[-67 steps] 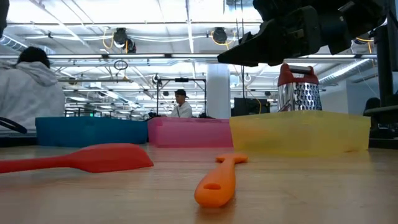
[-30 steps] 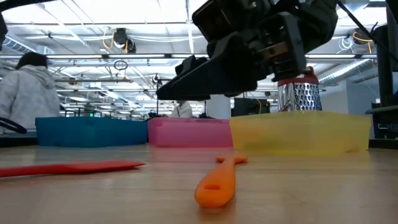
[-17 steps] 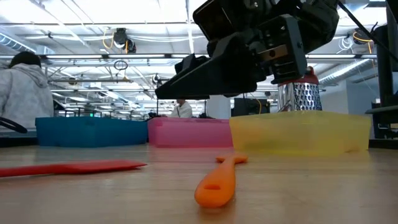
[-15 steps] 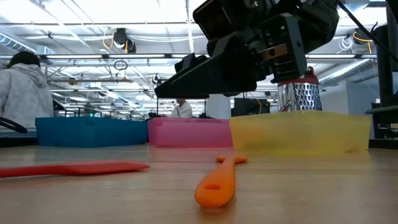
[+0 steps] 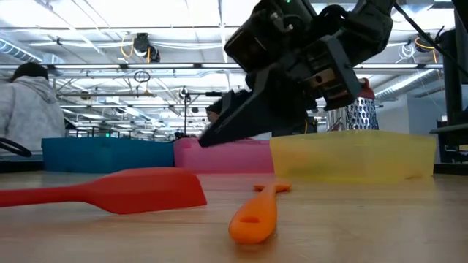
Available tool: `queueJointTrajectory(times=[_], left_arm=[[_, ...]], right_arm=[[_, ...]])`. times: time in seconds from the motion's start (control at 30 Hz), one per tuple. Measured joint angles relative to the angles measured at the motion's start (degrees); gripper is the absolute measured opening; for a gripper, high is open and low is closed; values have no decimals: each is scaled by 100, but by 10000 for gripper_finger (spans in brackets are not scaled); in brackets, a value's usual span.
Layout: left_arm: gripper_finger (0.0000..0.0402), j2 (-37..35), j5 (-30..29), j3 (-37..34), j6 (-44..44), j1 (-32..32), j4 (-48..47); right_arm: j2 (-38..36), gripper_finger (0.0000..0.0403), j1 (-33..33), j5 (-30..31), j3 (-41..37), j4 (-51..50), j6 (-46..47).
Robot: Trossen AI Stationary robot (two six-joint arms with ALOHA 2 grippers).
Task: Pick & Place Kitchen Items
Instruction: Put the red spatula into the yellow bin
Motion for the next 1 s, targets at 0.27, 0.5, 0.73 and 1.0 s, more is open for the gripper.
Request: queueJointTrajectory(times=[0.27,0.5,0.73,1.0], left_arm=[[18,4,-382,-5,81,193,11],[17,18,-820,-14,-56,426,42],[17,31,-1214,-25,-57,529,165],[17,31,-1414,-25,-58,538,311]], right_arm=[[0,157,0,-21,0,-364,796],[0,157,0,-202,0,-836,1225],[0,157,12,-619,0,-980,1382],[0,157,-81,-603,0,-958,1923]])
